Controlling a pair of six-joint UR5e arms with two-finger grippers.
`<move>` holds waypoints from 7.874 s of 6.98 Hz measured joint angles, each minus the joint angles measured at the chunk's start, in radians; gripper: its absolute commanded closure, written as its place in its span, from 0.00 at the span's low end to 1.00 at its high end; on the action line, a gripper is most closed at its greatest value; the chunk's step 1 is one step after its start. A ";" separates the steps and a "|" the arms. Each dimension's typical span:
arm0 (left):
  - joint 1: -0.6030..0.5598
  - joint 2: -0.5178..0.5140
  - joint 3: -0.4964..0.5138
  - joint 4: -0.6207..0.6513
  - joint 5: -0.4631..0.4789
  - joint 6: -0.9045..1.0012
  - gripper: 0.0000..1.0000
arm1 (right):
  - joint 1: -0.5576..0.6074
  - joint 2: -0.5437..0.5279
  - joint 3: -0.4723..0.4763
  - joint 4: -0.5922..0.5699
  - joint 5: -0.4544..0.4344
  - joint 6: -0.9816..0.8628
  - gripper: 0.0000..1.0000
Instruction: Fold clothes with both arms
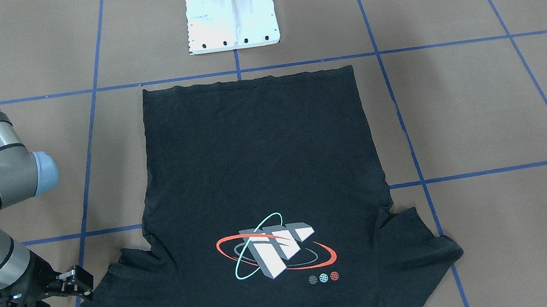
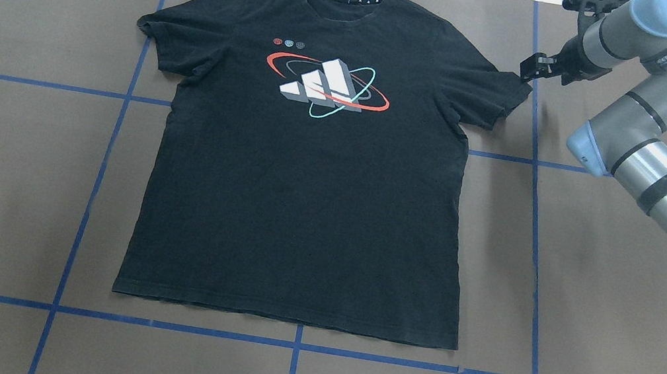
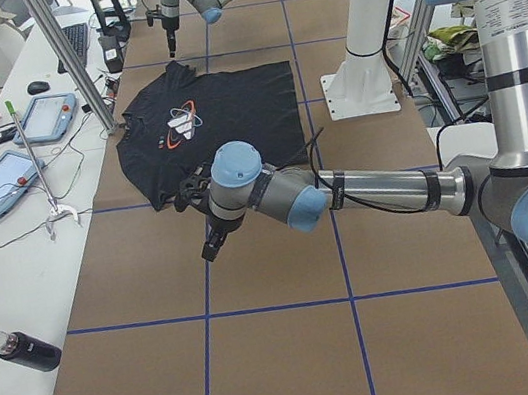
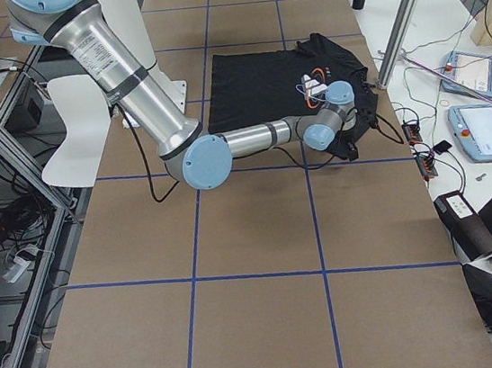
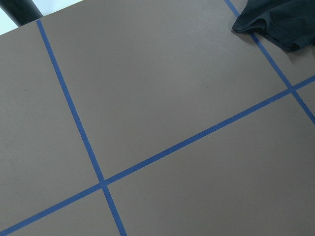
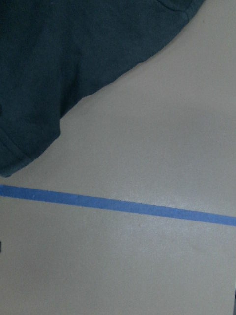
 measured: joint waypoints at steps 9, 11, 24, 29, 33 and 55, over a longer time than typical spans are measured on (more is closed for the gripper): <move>0.000 0.004 -0.006 -0.001 0.001 0.002 0.00 | -0.043 0.047 -0.097 0.025 -0.061 0.012 1.00; 0.000 0.005 -0.006 -0.001 0.000 0.002 0.00 | -0.043 0.054 -0.099 0.022 -0.059 0.017 1.00; 0.061 -0.055 0.008 -0.062 -0.047 -0.151 0.00 | -0.241 0.340 -0.170 -0.032 -0.232 0.433 0.45; 0.307 -0.457 0.310 -0.199 0.049 -0.479 0.00 | -0.258 0.283 -0.035 -0.044 -0.235 0.502 0.00; 0.380 -0.617 0.678 -0.423 0.196 -0.584 0.11 | -0.255 0.104 0.299 -0.164 -0.180 0.520 0.00; 0.466 -0.873 1.198 -0.730 0.269 -0.865 1.00 | -0.275 -0.050 0.473 -0.164 -0.185 0.519 0.00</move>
